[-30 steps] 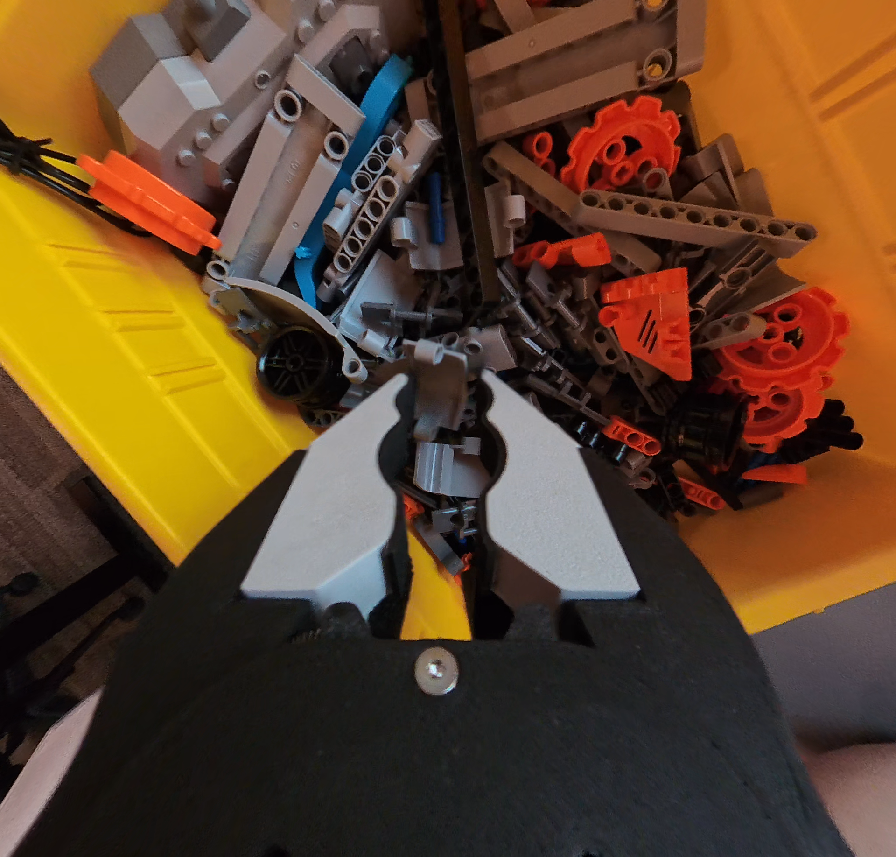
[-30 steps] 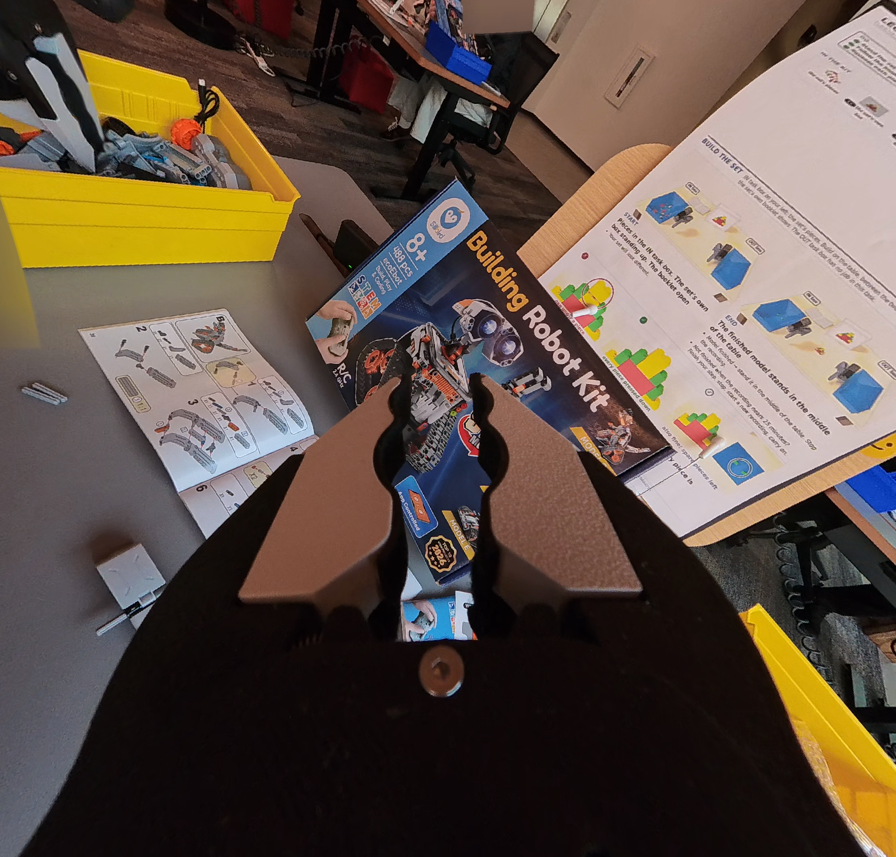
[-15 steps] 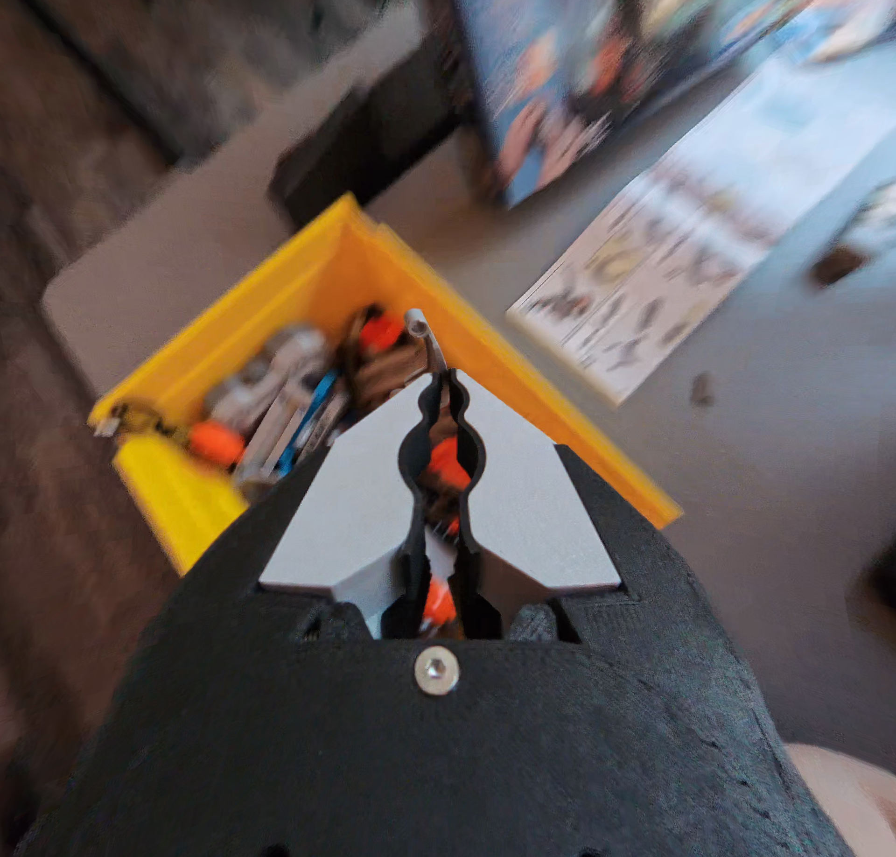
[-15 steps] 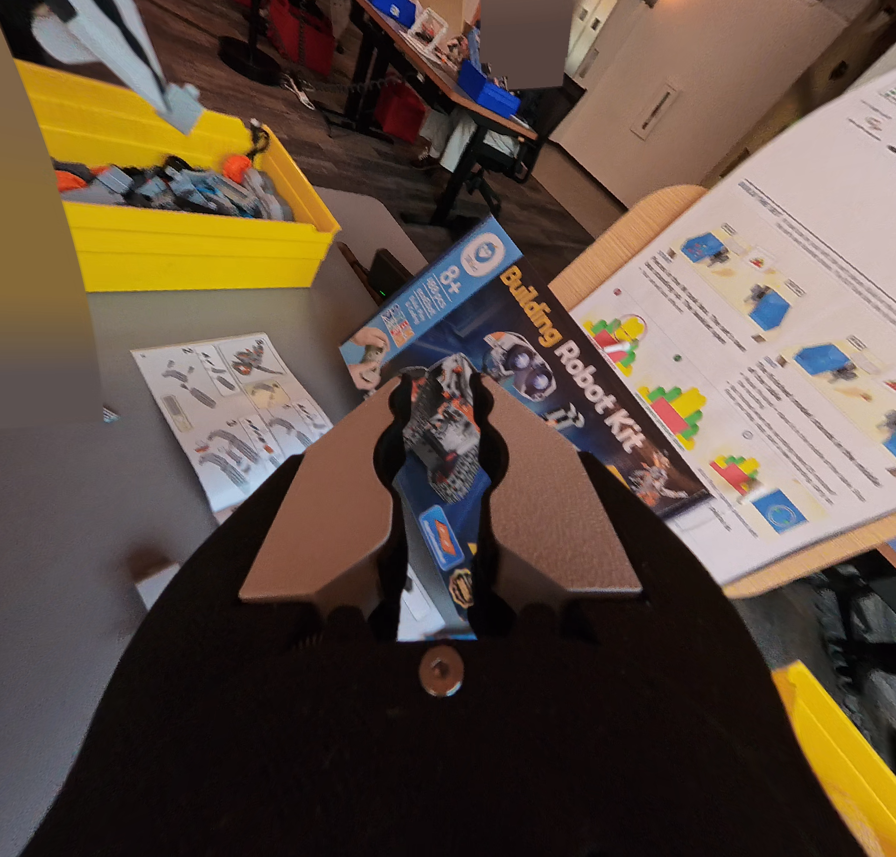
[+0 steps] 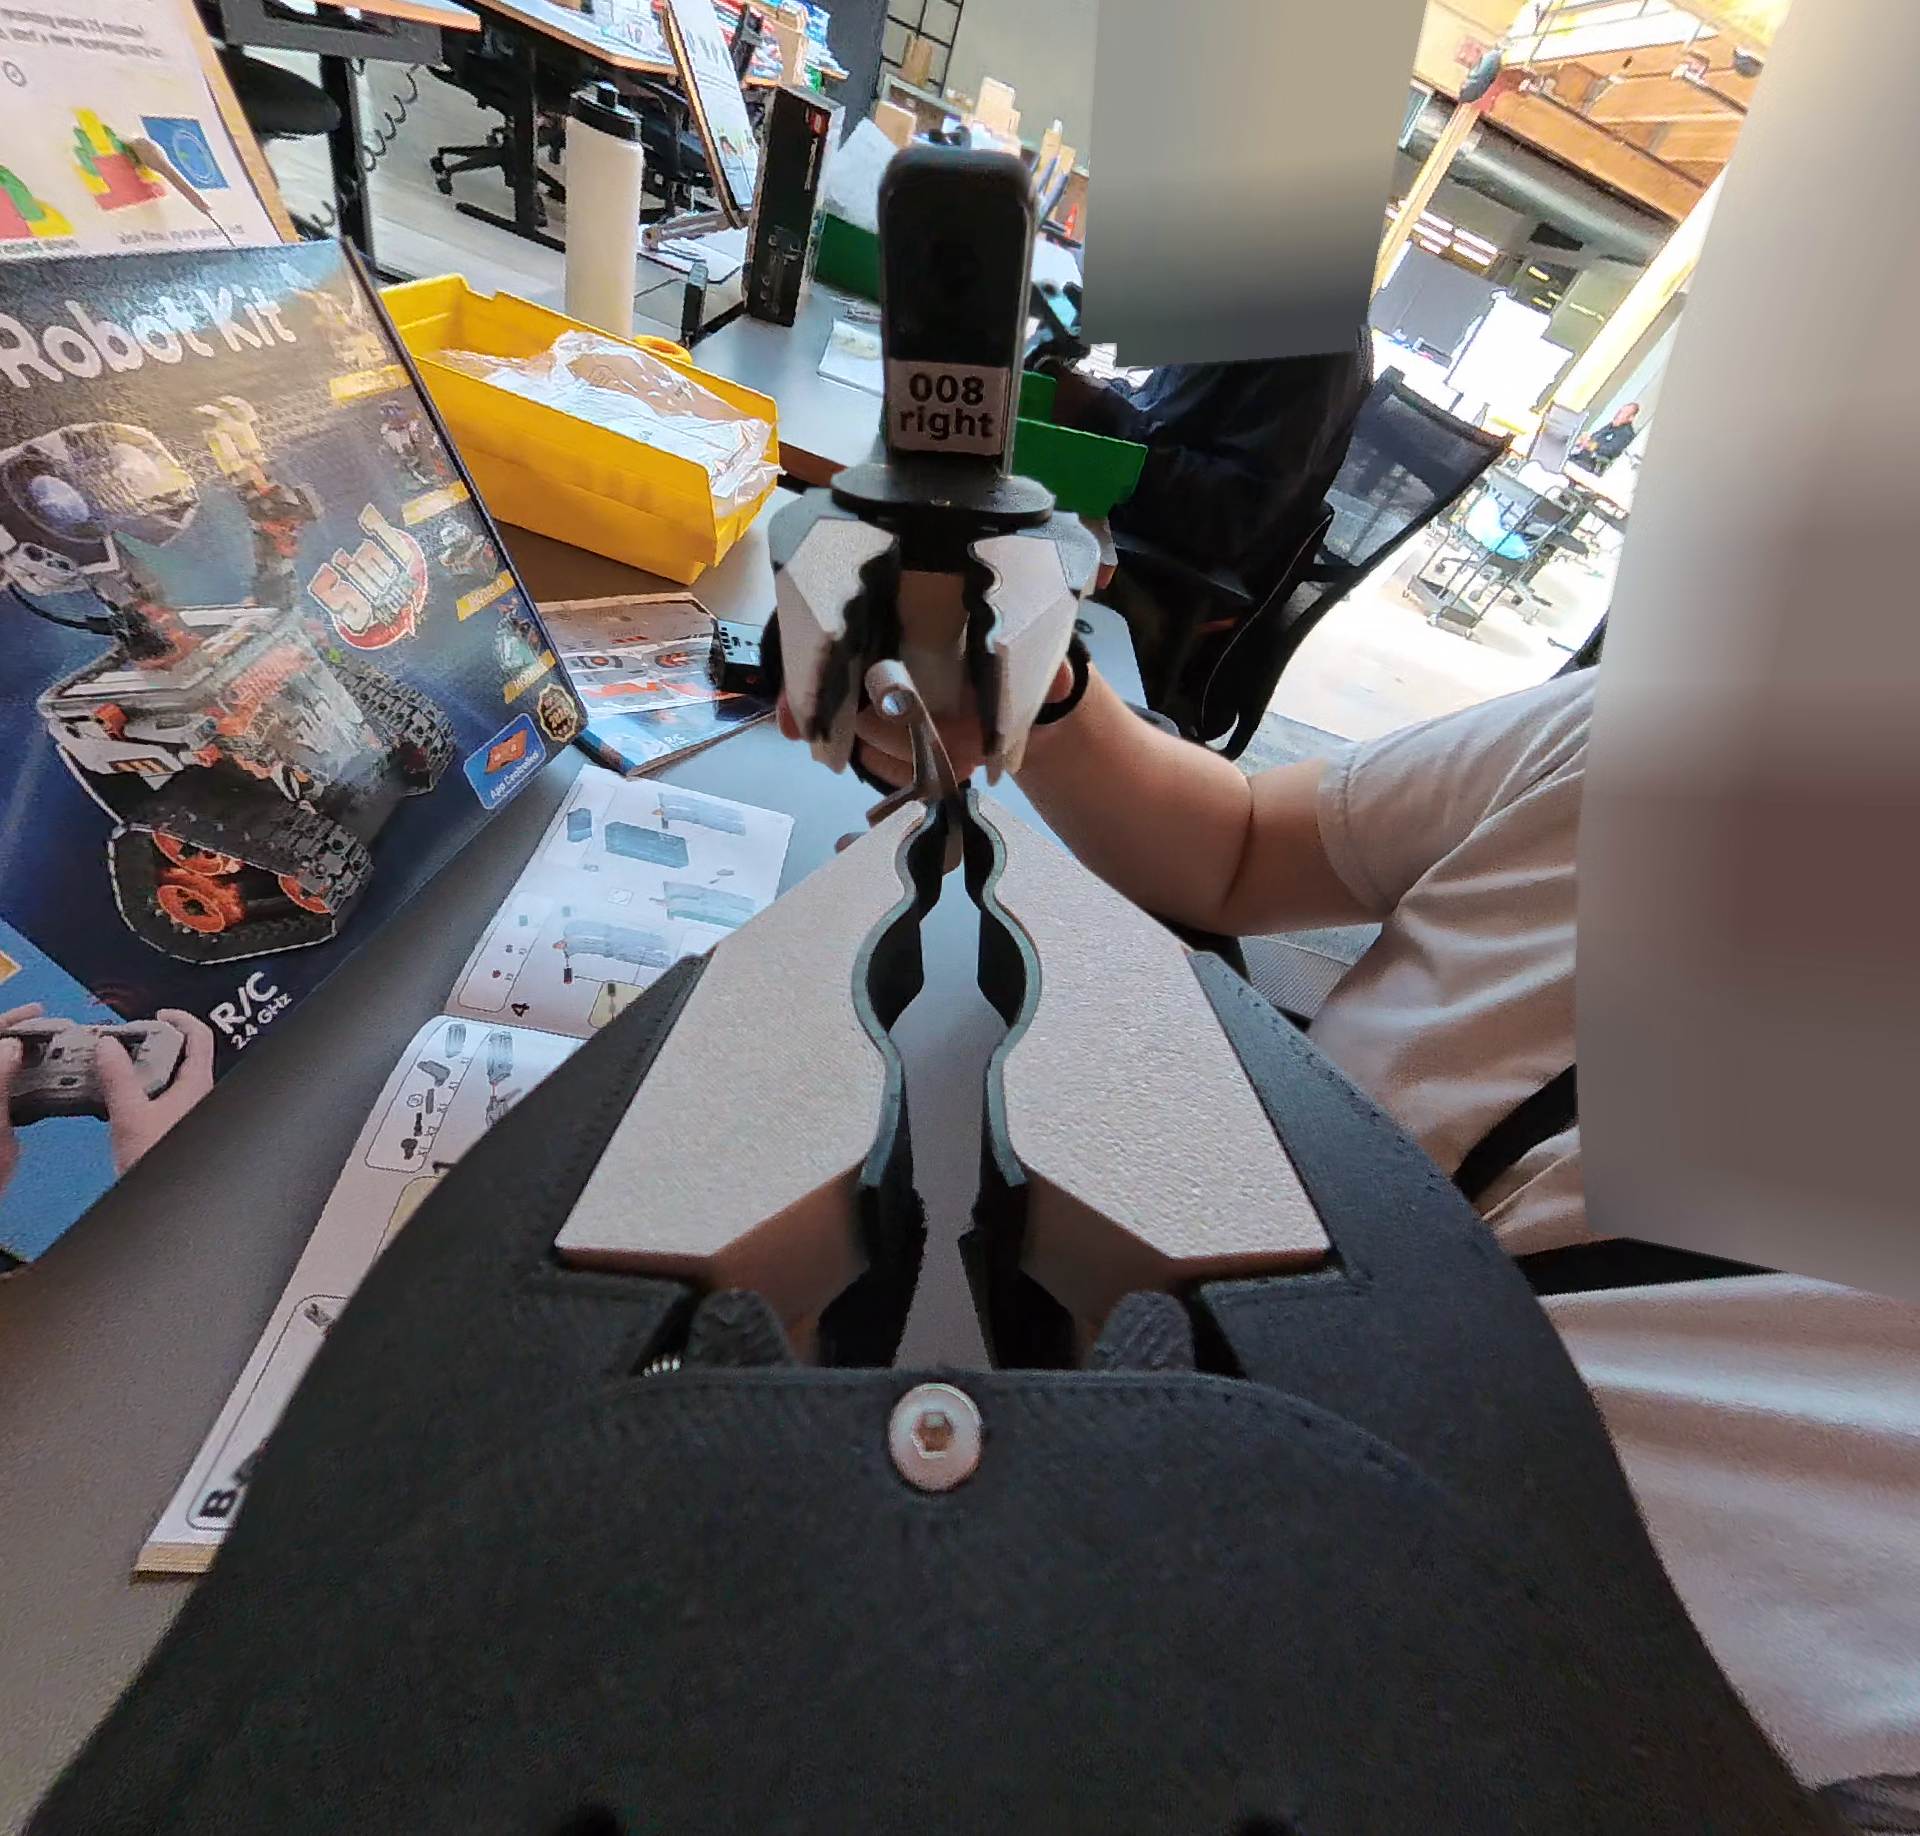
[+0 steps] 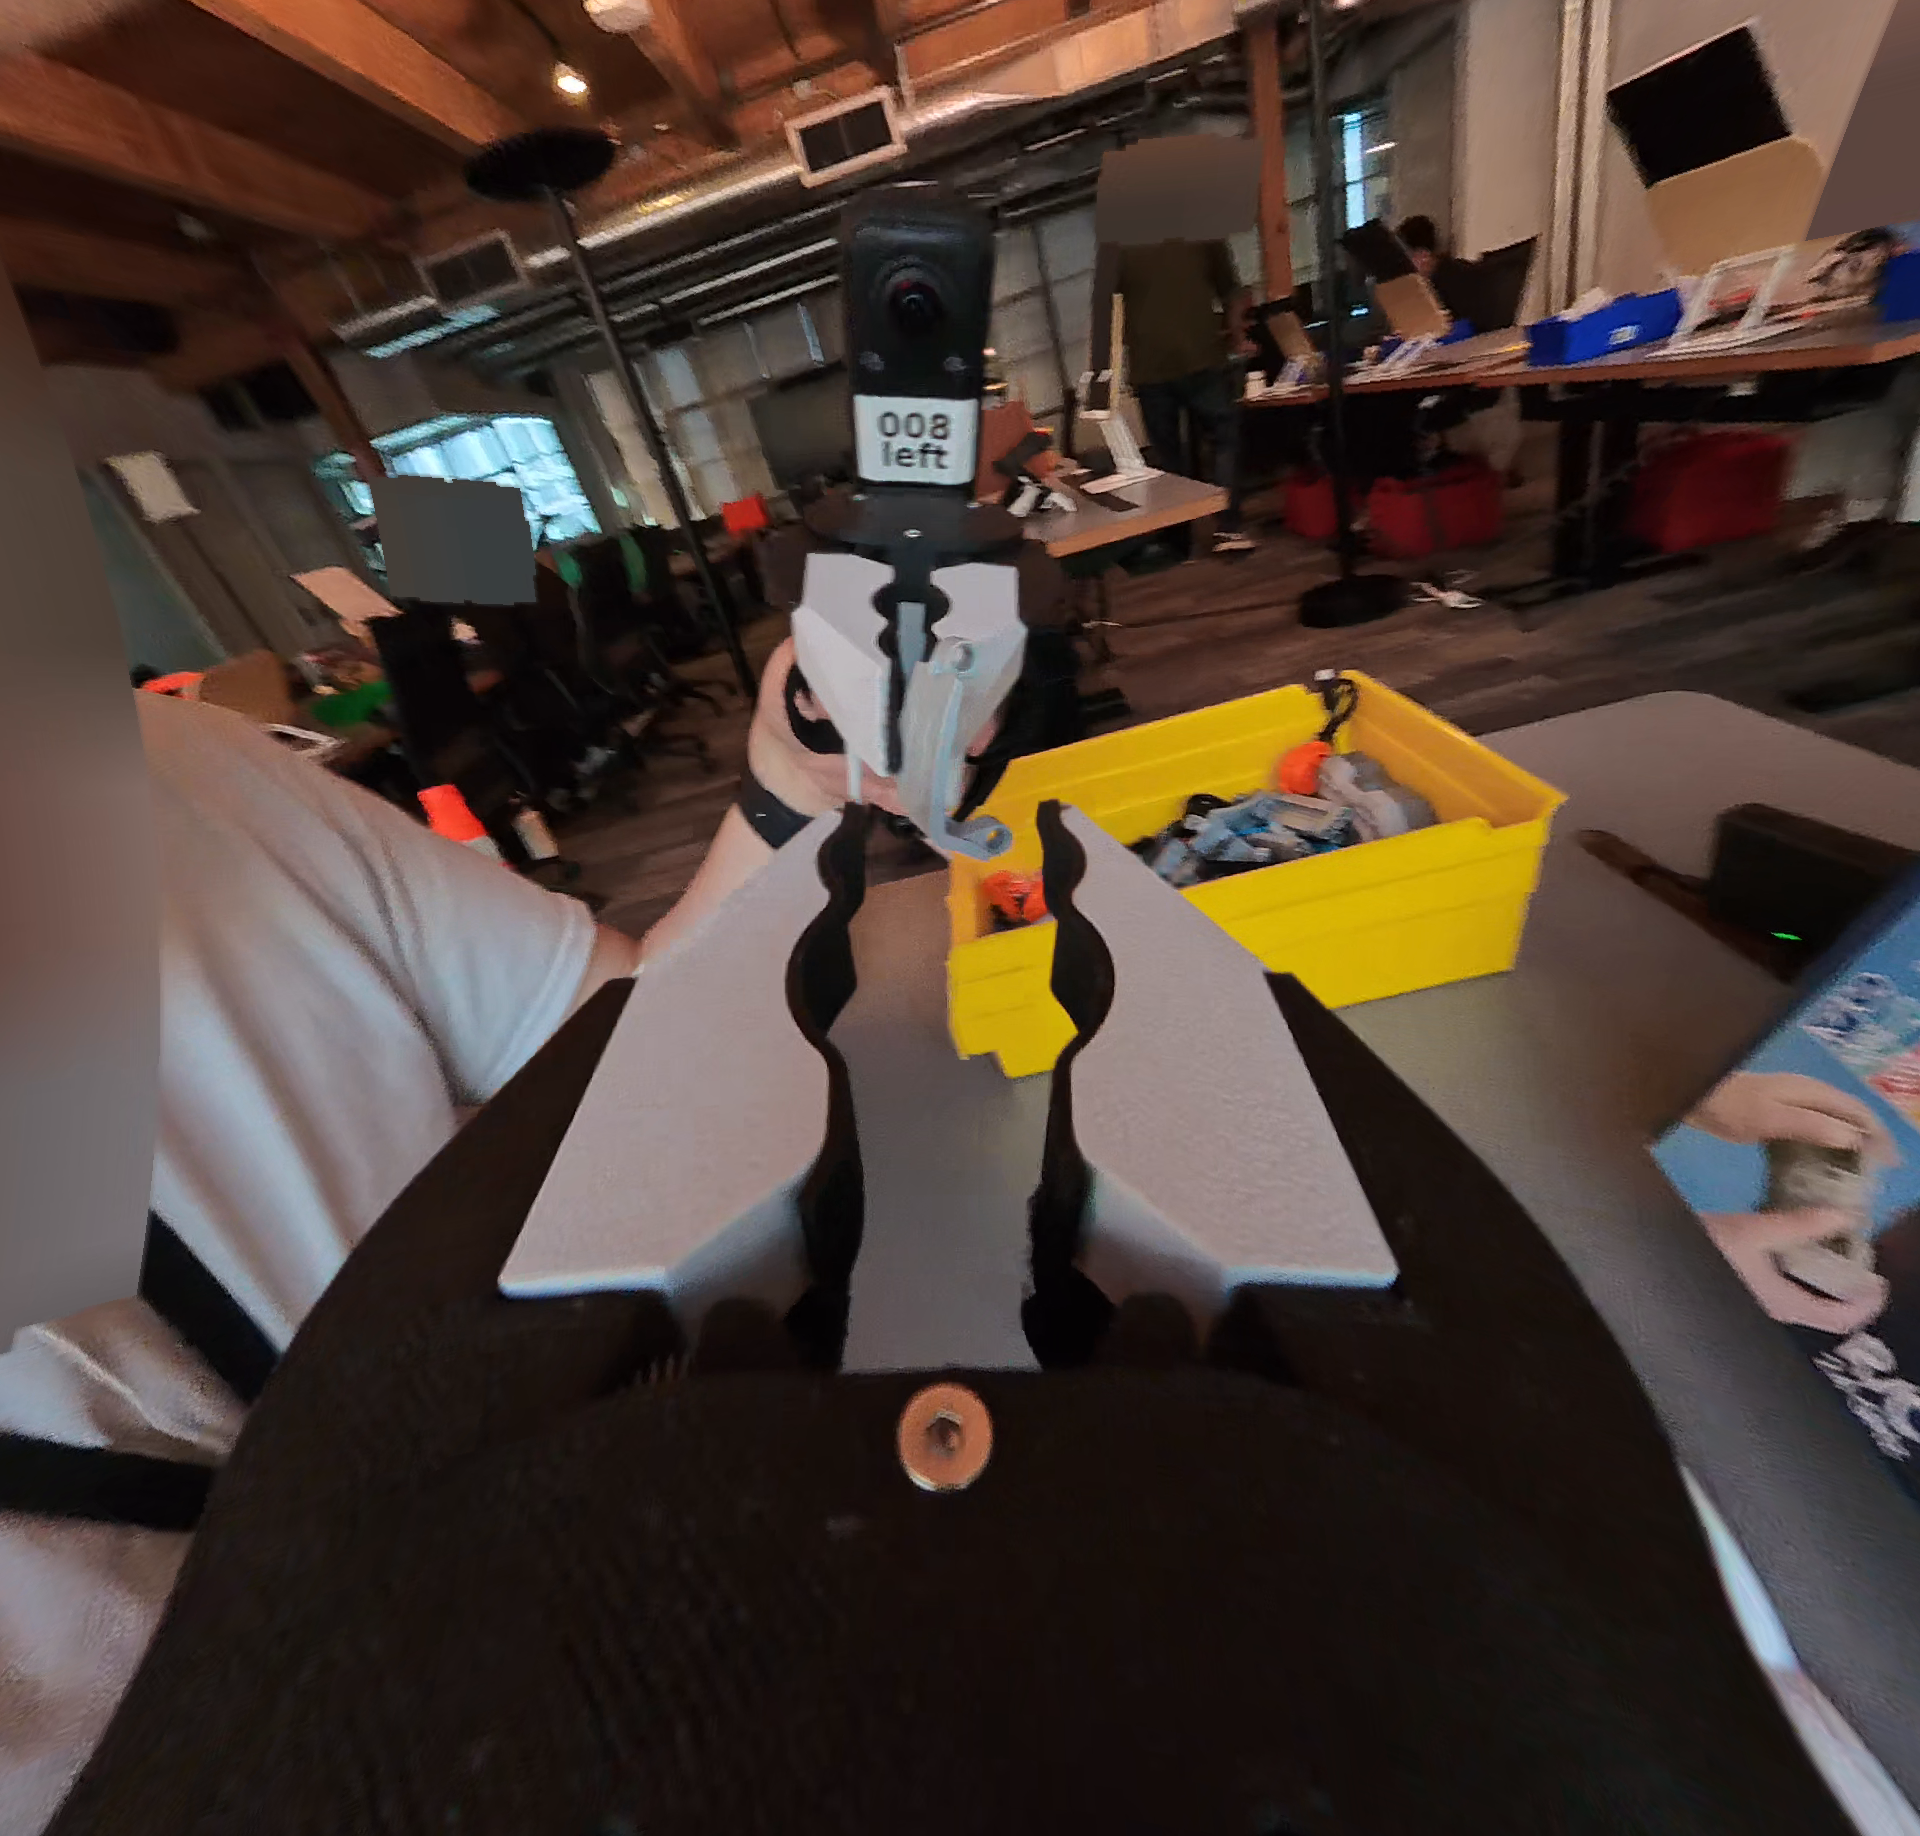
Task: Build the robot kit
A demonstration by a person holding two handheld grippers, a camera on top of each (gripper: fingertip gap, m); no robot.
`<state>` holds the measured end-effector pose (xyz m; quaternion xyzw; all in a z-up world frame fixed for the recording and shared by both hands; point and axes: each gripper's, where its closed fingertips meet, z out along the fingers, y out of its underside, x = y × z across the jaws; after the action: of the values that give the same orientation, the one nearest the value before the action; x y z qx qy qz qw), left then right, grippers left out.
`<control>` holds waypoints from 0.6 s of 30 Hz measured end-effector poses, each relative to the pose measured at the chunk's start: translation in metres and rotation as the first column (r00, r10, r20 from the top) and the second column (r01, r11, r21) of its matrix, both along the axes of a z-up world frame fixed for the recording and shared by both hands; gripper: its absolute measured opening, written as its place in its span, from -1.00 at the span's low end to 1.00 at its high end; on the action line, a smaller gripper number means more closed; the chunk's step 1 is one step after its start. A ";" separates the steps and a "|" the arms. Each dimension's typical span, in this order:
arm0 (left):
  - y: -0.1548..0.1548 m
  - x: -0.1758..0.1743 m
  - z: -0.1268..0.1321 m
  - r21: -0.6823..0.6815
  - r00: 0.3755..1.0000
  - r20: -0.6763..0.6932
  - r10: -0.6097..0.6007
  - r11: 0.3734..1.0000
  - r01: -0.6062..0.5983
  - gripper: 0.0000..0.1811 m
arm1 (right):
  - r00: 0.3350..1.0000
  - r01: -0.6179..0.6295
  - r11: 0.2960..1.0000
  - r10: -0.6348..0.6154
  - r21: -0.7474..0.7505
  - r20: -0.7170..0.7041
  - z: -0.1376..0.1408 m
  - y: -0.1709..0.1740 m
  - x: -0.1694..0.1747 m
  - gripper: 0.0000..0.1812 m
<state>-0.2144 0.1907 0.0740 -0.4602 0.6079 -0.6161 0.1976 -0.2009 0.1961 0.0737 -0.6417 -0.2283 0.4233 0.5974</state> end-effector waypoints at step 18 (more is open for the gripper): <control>0.023 0.002 -0.029 0.245 0.976 -0.126 0.177 0.959 -0.142 -0.67 | 0.975 -0.187 0.971 0.165 -0.149 -0.149 -0.021 0.000 -0.004 -1.00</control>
<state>-0.2129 0.2133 0.0449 -0.5254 0.6499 -0.4866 0.2545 -0.2050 0.1958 0.0524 -0.6352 -0.2081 0.5345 0.5173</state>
